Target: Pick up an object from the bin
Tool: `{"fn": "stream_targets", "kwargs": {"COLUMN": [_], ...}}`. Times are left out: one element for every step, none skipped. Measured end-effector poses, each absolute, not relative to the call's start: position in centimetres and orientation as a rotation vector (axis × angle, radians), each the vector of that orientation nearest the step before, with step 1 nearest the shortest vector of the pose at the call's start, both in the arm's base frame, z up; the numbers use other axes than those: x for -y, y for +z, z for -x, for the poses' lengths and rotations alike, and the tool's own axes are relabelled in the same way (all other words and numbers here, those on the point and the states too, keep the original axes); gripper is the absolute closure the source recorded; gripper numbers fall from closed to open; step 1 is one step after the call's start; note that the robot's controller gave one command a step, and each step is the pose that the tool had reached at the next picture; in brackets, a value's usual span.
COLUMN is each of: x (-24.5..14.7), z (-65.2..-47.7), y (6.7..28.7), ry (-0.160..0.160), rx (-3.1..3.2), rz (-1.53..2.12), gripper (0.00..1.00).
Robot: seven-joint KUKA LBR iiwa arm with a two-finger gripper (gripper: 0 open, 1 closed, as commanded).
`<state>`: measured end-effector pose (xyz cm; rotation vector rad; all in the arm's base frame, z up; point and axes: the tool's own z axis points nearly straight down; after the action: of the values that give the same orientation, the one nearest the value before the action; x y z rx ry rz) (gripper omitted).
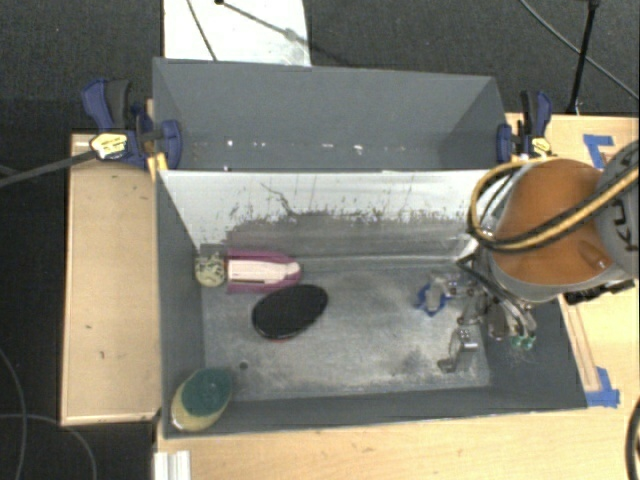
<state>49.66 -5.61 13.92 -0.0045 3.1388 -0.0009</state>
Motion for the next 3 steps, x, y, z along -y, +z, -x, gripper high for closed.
{"fn": "stream_targets", "kwargs": {"x": [14.2,6.1,12.8], "z": [-51.4,-54.7,-57.5], "y": [16.2,12.0,8.0], "ry": [-0.008,0.006,-0.003], "rx": [-3.133,-3.132,-3.137], "rz": [0.071,0.234,0.086], "gripper": [0.00,0.00,0.00]}}
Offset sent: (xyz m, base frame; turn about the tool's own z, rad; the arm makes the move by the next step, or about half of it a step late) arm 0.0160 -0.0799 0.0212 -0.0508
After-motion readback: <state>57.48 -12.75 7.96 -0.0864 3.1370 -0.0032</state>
